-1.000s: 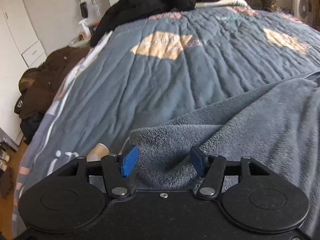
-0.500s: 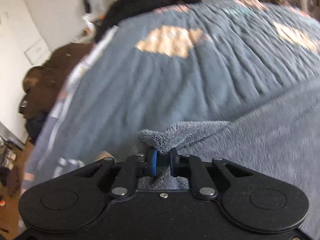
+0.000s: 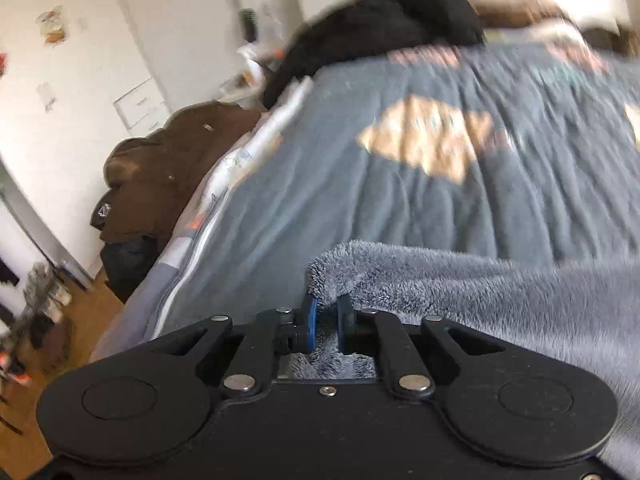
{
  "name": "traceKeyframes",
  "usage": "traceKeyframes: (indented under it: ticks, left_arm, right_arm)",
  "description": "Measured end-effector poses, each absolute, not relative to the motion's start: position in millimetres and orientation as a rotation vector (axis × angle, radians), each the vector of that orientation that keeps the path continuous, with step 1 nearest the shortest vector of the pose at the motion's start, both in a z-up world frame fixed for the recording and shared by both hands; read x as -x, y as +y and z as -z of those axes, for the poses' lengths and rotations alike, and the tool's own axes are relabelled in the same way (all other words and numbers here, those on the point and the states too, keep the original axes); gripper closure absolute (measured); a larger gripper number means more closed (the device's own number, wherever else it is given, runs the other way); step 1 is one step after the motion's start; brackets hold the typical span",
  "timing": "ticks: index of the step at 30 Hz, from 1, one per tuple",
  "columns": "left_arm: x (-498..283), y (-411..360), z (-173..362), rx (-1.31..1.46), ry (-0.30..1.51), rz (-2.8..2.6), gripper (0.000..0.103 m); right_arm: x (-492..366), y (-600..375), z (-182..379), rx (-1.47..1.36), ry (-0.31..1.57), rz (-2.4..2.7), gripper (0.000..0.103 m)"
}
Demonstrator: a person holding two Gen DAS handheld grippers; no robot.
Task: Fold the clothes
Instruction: 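Grasp the blanket fold with the left gripper and tug it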
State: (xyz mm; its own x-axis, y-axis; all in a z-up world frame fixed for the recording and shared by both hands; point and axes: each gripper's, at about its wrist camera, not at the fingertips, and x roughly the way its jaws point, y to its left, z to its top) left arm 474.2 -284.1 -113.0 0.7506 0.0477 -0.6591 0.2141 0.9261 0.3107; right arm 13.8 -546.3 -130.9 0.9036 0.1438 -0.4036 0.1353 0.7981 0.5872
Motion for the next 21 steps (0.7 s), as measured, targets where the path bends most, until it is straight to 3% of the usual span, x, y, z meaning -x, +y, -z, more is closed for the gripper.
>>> traceKeyframes:
  ticks: [1,2,3,8,12,14,17,20,21]
  left_arm:
    - [-471.0,-284.4,116.6,-0.404,0.724,0.091,0.081]
    - [-467.8,-284.7,120.2,-0.423,0.727,0.088,0.068]
    - [-463.5,-282.9,123.7,-0.436,0.730,0.094,0.062]
    - [-424.1,-247.5,126.4,-0.379,0.750,0.198,0.060]
    - [-370.4,-238.3,132.9,-0.417,0.782,0.343,0.045]
    - [-351.9,-240.5,140.0,-0.424,0.800,0.385,0.043]
    - [-333.4,-246.2,159.1,-0.454,0.847,0.401,0.025]
    - [-328.0,-245.9,180.9,-0.463,0.882,0.394,0.026]
    - [-326.7,-245.1,187.7,-0.461,0.891,0.393,0.039]
  right_arm:
    - [-14.5,-545.6,131.6,-0.654,0.454,-0.005,0.034]
    - [-15.1,-544.7,132.1,-0.653,0.457,-0.006,0.034]
    - [-15.6,-543.8,132.2,-0.648,0.460,-0.007,0.034]
    - [-16.3,-541.9,130.2,-0.641,0.463,-0.006,0.034]
    - [-15.3,-537.8,128.6,-0.642,0.461,-0.005,0.034]
    - [-15.0,-534.2,126.5,-0.633,0.460,-0.011,0.034]
    - [-14.4,-528.7,122.5,-0.620,0.457,-0.027,0.034]
    - [-14.6,-524.9,119.6,-0.610,0.457,-0.038,0.034]
    - [-14.6,-524.4,119.3,-0.608,0.458,-0.038,0.034]
